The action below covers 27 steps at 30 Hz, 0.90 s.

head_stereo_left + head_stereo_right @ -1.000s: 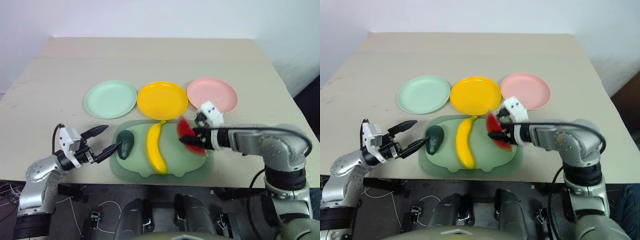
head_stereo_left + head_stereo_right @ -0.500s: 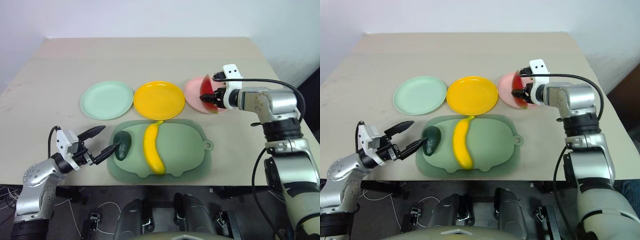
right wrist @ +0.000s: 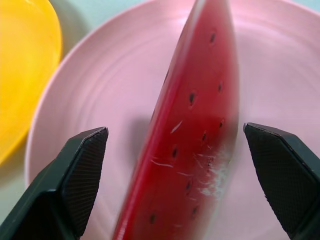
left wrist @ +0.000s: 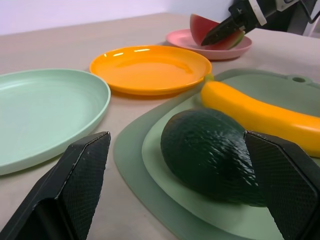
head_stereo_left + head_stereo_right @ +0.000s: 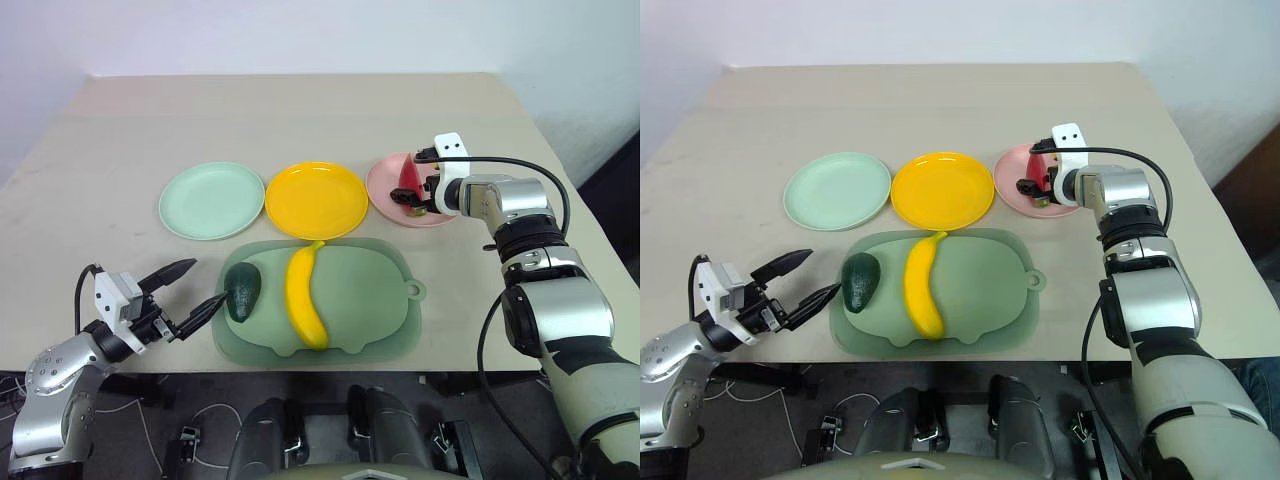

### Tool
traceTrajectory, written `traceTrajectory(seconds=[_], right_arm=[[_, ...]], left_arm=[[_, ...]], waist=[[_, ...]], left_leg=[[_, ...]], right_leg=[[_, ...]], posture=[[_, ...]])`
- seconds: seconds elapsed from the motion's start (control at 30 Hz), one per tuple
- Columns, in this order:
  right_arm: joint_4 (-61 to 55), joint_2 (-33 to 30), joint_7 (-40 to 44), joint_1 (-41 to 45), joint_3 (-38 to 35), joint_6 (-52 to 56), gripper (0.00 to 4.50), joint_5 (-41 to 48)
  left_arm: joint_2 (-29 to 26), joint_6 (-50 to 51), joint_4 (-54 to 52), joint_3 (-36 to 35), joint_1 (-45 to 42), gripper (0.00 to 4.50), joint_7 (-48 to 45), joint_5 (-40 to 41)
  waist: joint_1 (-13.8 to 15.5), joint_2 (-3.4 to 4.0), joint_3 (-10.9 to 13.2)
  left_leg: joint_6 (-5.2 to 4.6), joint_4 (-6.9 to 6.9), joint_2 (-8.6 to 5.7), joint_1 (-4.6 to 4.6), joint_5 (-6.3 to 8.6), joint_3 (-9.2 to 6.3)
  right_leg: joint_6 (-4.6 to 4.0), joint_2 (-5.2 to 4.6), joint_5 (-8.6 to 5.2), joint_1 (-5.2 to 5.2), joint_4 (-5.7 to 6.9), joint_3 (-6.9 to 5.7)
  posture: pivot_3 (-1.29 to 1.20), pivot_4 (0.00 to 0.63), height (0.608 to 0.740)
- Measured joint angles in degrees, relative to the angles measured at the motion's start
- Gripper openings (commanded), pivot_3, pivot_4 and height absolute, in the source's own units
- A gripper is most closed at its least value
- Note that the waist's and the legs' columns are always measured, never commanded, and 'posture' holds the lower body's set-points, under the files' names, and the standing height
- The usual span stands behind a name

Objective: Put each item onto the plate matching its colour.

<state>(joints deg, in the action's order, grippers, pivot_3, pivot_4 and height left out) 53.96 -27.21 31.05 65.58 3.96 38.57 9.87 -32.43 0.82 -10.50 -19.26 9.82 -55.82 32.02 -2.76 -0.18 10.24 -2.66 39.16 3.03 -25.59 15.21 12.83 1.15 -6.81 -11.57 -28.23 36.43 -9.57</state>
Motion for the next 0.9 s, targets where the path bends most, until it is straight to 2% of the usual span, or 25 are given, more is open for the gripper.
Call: traceTrajectory(seconds=[0.13, 0.2, 0.4, 0.63, 0.73, 0.9], right_arm=[[-4.7, -2.4, 2.6, 0.0, -0.4, 3.6, 4.44, -0.1], [-11.8, -4.8, 4.1, -0.8, -0.9, 7.5, 4.44, 0.5], [-41.5, -8.3, 7.8, -11.7, -2.4, 23.2, 4.44, 6.4], [-67.3, -5.6, 8.4, -17.4, -6.0, 47.2, 4.44, 19.7], [-70.6, -2.6, 7.2, -18.7, -7.1, 52.2, 4.44, 22.8], [-68.2, 1.2, 1.6, -20.1, -8.2, 53.5, 4.44, 30.0]], left_arm=[[-0.1, 0.4, -1.5, -0.2, 0.6, 4.50, 1.0, 0.2], [-0.2, 1.0, -1.8, -0.4, 0.6, 4.50, 1.2, 0.4], [-0.6, 1.7, -2.0, -0.4, -1.0, 4.50, 1.7, 0.6], [-0.6, 2.7, -1.7, 0.2, -3.1, 4.50, 1.9, 0.8], [-0.6, 2.7, -1.4, 0.5, -4.1, 4.50, 1.8, 0.7], [-0.6, 2.7, -0.1, 0.8, -4.8, 4.50, 1.4, 0.6]], waist=[[0.1, 0.06, 0.0], [0.2, 0.07, 0.0], [0.2, 0.04, 0.0], [0.3, 0.01, 0.0], [0.3, -0.02, 0.0], [0.3, -0.03, 0.0]], left_leg=[[0.00, 0.00, -0.01, -0.03, 0.00, -0.01], [0.00, 0.00, 0.00, -0.06, 0.00, -0.03], [0.01, 0.00, 0.02, -0.04, 0.01, -0.07], [0.01, 0.00, 0.03, -0.03, 0.01, -0.08], [0.00, 0.01, 0.00, -0.01, 0.01, -0.08], [0.00, 0.01, -0.01, -0.01, 0.01, -0.06]], right_leg=[[-0.01, -0.03, 0.00, -0.06, 0.00, 0.03], [-0.02, -0.03, -0.01, -0.10, 0.00, 0.03], [-0.09, -0.03, -0.05, -0.07, 0.00, 0.02], [-0.11, -0.01, -0.04, -0.05, -0.01, 0.01], [-0.13, -0.02, -0.03, 0.03, -0.06, 0.00], [-0.14, -0.01, -0.01, 0.03, -0.09, 0.00]], posture=[[0.00, 0.150, 0.696], [0.00, 0.150, 0.696], [0.00, 0.150, 0.696], [0.00, 0.150, 0.696], [0.00, 0.150, 0.696], [0.00, 0.150, 0.696]])
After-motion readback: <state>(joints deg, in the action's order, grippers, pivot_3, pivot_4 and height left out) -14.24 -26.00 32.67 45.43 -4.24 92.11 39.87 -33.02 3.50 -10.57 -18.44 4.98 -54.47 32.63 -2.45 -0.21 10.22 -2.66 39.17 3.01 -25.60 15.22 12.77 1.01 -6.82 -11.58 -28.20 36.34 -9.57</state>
